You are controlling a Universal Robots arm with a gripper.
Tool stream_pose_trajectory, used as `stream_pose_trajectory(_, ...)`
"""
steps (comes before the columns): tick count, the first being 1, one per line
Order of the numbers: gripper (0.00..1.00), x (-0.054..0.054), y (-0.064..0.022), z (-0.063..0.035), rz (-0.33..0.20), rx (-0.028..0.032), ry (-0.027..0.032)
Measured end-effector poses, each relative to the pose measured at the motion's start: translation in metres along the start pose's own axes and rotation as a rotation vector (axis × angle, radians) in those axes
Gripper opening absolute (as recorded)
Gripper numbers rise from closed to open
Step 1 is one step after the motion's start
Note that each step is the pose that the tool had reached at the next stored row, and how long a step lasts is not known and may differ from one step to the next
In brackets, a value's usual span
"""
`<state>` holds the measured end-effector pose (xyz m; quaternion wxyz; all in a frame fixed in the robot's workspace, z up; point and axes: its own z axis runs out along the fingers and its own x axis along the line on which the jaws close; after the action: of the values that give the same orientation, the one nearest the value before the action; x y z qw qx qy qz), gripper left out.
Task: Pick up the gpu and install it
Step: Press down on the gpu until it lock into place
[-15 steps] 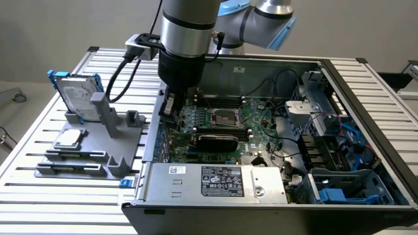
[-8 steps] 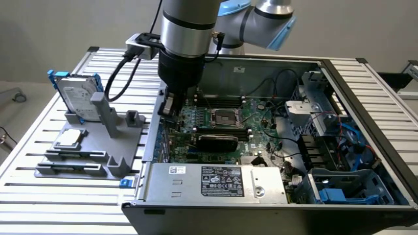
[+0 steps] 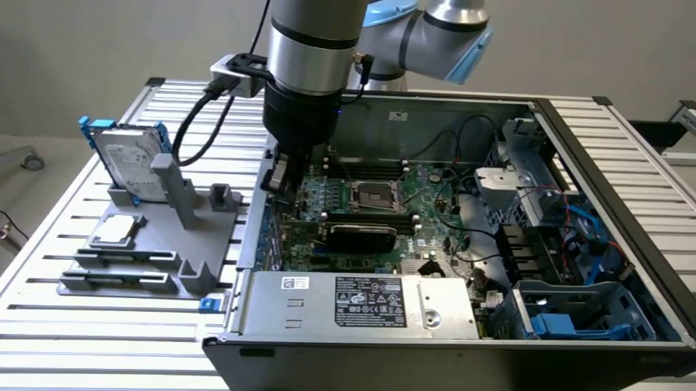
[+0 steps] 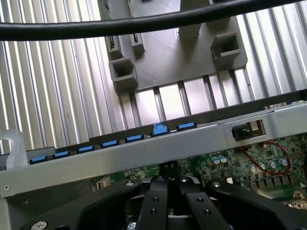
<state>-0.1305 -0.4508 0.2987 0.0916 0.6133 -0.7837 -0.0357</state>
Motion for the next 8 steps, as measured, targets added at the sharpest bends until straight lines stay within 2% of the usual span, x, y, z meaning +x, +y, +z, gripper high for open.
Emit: stream_pose_trajectory(8, 0.11, -0.0005, 0.0001, 0.0000, 0.045, -0.0044, -0.0070)
